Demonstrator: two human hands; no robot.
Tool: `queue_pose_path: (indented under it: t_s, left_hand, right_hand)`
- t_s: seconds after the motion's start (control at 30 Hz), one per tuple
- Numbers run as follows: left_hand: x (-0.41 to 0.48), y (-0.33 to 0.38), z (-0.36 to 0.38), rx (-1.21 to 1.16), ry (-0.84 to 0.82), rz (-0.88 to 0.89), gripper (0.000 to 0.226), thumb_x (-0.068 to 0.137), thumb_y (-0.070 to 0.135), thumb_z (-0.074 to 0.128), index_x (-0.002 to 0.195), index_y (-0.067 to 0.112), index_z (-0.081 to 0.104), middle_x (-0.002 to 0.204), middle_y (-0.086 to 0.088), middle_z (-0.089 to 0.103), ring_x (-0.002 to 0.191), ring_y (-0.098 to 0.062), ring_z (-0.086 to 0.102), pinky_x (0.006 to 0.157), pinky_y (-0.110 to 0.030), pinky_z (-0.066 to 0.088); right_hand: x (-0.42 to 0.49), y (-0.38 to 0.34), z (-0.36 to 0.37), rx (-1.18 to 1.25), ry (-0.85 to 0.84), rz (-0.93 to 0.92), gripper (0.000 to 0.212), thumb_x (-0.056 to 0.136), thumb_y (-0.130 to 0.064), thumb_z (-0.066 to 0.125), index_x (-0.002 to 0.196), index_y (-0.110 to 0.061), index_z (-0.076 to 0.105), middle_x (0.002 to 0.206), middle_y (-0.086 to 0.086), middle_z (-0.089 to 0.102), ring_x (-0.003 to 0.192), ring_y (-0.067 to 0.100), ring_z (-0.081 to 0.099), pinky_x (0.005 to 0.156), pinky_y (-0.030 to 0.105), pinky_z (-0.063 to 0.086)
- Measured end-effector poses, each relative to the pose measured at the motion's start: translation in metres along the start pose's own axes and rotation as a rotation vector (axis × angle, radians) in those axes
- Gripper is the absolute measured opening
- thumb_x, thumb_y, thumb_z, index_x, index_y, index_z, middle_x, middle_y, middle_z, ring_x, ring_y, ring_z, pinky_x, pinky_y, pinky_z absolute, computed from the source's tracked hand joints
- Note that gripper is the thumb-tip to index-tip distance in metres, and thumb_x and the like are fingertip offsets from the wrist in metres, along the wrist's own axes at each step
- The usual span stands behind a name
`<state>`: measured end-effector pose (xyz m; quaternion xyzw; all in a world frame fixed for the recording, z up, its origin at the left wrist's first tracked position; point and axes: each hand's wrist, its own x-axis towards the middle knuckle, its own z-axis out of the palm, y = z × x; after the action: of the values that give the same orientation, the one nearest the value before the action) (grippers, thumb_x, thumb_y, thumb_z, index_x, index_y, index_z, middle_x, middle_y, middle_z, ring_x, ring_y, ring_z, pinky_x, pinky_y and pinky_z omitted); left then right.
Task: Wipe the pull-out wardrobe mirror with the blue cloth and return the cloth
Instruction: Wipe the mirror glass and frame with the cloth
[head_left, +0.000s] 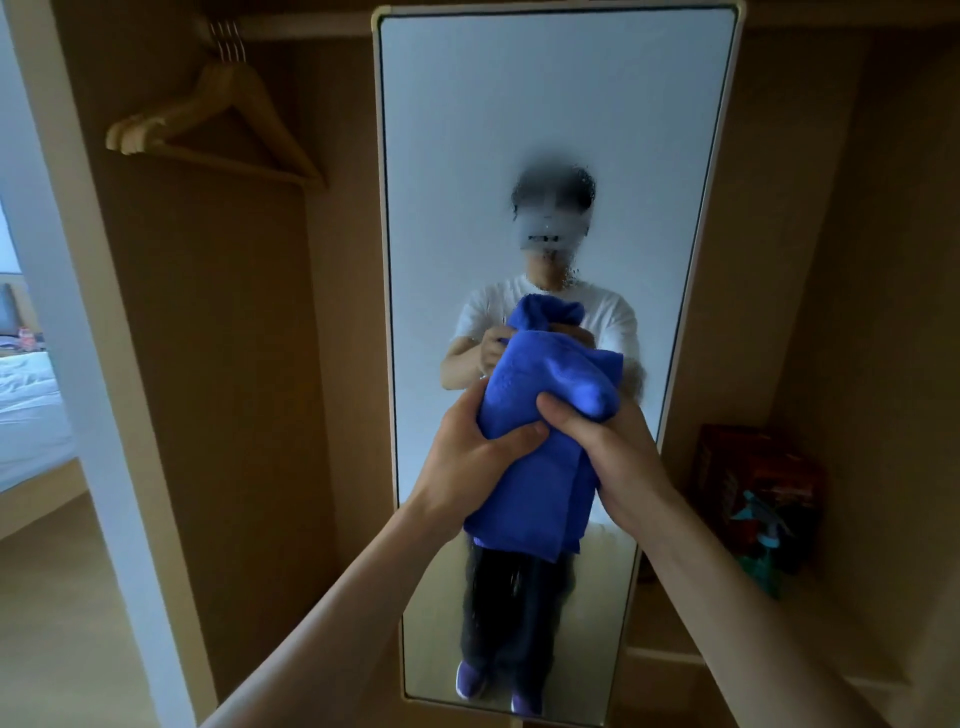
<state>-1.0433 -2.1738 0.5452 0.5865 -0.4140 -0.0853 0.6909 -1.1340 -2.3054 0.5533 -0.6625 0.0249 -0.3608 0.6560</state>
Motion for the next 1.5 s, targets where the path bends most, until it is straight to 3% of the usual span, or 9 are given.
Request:
queue_pose_path:
  t_s: [0.2, 0.33, 0.43, 0.67, 0.77, 0.87, 1.17, 1.33, 1.5]
  left_hand:
    - [0.006, 0.013, 0.012, 0.028, 0.073, 0.118, 0.046, 0.084, 0.027, 0.082, 0.125, 0.029, 0.059, 0.125, 0.002, 0.067, 0.11, -0.011, 0.068, 0.089, -0.03, 0.059]
    - [0.01, 0.017, 0.012, 0.033, 0.054, 0.122, 0.045, 0.086, 0.033, 0.08, 0.126, 0.031, 0.059, 0.126, 0.002, 0.066, 0.11, -0.01, 0.067, 0.087, -0.028, 0.058]
    - [0.015, 0.019, 0.01, 0.05, 0.043, 0.098, 0.052, 0.086, 0.041, 0.079, 0.13, 0.035, 0.054, 0.128, 0.005, 0.064, 0.111, -0.006, 0.067, 0.088, -0.029, 0.059]
    - [0.022, 0.018, 0.0, 0.133, 0.065, 0.093, 0.069, 0.08, 0.051, 0.08, 0.137, 0.04, 0.043, 0.126, 0.01, 0.064, 0.105, -0.006, 0.069, 0.086, -0.035, 0.061]
    - [0.029, 0.023, -0.007, 0.047, 0.077, 0.156, 0.066, 0.08, 0.045, 0.082, 0.135, 0.038, 0.047, 0.127, 0.007, 0.065, 0.109, -0.01, 0.069, 0.086, -0.035, 0.061]
    - [0.04, 0.033, -0.018, 0.015, 0.109, 0.19, 0.072, 0.075, 0.051, 0.082, 0.136, 0.036, 0.047, 0.127, 0.004, 0.064, 0.112, -0.013, 0.068, 0.088, -0.037, 0.06]
    - [0.085, 0.06, -0.071, 0.187, 0.005, 0.242, 0.077, 0.072, 0.074, 0.066, 0.136, 0.035, 0.049, 0.108, 0.011, 0.07, 0.097, -0.007, 0.071, 0.088, -0.036, 0.059]
    - [0.118, 0.086, -0.103, 0.274, 0.049, 0.364, 0.037, 0.09, 0.053, 0.068, 0.122, 0.045, 0.052, 0.097, 0.021, 0.069, 0.091, 0.007, 0.066, 0.072, -0.006, 0.047]
    - [0.141, 0.108, -0.117, 0.335, 0.038, 0.469, 0.047, 0.091, 0.044, 0.068, 0.135, 0.033, 0.053, 0.105, 0.015, 0.07, 0.095, 0.003, 0.067, 0.077, -0.012, 0.048]
  right_hand:
    - [0.005, -0.009, -0.003, 0.082, -0.055, 0.037, 0.049, 0.083, -0.026, 0.08, 0.127, -0.025, 0.06, 0.119, 0.005, 0.072, 0.113, 0.023, 0.068, 0.102, 0.05, 0.05]
    - [0.01, -0.015, -0.002, 0.116, -0.07, 0.044, 0.021, 0.084, -0.024, 0.079, 0.103, -0.032, 0.075, 0.109, 0.007, 0.076, 0.104, 0.024, 0.072, 0.091, 0.046, 0.054]
    - [0.018, -0.021, 0.0, 0.123, -0.023, 0.076, 0.029, 0.082, -0.026, 0.08, 0.11, -0.023, 0.072, 0.106, 0.008, 0.077, 0.1, 0.024, 0.074, 0.093, 0.048, 0.056]
    - [0.036, -0.041, 0.021, -0.052, 0.145, 0.001, 0.04, 0.083, -0.054, 0.073, 0.108, -0.023, 0.07, 0.095, 0.0, 0.078, 0.089, 0.017, 0.075, 0.083, 0.043, 0.06]
    - [0.042, -0.047, 0.028, -0.036, 0.071, 0.004, 0.036, 0.086, -0.055, 0.07, 0.109, -0.027, 0.069, 0.098, -0.003, 0.078, 0.09, 0.014, 0.075, 0.075, 0.032, 0.06]
    - [0.05, -0.059, 0.04, -0.052, -0.042, 0.013, 0.043, 0.077, -0.049, 0.078, 0.114, -0.03, 0.069, 0.107, 0.002, 0.077, 0.099, 0.02, 0.074, 0.084, 0.04, 0.057]
    - [0.087, -0.092, 0.072, -0.362, 0.091, -0.152, 0.019, 0.08, -0.03, 0.079, 0.096, -0.023, 0.071, 0.091, -0.002, 0.077, 0.087, 0.015, 0.074, 0.078, 0.036, 0.058]
    - [0.104, -0.12, 0.089, -0.682, 0.135, -0.257, 0.018, 0.081, -0.027, 0.071, 0.097, -0.025, 0.064, 0.092, -0.006, 0.074, 0.091, 0.012, 0.07, 0.085, 0.043, 0.057]
    - [0.11, -0.147, 0.109, -1.053, 0.288, -0.452, 0.023, 0.081, -0.029, 0.066, 0.091, -0.019, 0.048, 0.076, -0.002, 0.063, 0.07, 0.018, 0.063, 0.063, 0.041, 0.053]
